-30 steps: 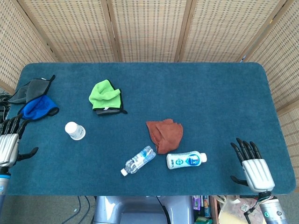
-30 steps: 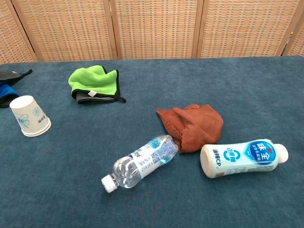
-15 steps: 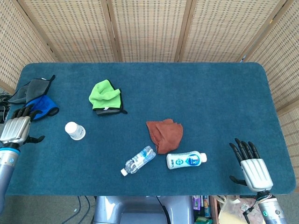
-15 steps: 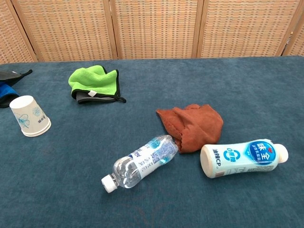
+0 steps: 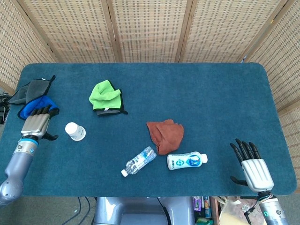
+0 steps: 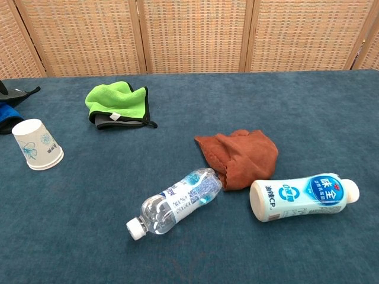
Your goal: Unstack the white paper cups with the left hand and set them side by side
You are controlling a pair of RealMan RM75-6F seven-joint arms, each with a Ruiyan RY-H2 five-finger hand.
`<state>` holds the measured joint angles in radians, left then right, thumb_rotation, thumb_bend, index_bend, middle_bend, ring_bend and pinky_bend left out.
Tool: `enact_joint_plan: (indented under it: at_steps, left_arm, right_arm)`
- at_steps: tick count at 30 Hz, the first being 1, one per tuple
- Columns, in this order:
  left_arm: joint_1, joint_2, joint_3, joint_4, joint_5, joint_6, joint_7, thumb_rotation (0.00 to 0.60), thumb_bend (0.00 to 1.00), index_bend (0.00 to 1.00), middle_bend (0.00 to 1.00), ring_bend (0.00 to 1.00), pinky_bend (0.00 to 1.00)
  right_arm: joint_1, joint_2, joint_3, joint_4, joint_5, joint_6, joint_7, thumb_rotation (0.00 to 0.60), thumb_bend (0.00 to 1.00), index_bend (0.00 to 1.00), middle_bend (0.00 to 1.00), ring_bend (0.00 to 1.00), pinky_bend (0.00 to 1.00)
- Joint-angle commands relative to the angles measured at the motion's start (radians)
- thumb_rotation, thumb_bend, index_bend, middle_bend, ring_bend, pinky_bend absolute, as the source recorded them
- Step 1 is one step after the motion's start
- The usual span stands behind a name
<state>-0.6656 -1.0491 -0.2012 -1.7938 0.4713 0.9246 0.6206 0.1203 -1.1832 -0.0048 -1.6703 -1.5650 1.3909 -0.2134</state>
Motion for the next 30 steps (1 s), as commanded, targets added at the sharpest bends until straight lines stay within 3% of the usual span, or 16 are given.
enact_joint_plan:
  at_steps: [1,30]
  left_arm:
    - [-0.030,-0.026,0.019,0.012,-0.037,0.005,0.021,0.600,0.24,0.21,0.00,0.00,0.00]
    - [-0.152,-0.153,0.076,0.084,-0.127,0.052,0.061,0.600,0.24,0.28,0.00,0.00,0.00]
  right_arm:
    - [0.000,0.000,0.000,0.000,0.000,-0.001,0.000,0.600,0.09,0.00,0.00,0.00,0.00]
    - [0.005,0.003,0.002,0.007,0.008,-0.005,0.020,0.600,0.09,0.00,0.00,0.00,0.00]
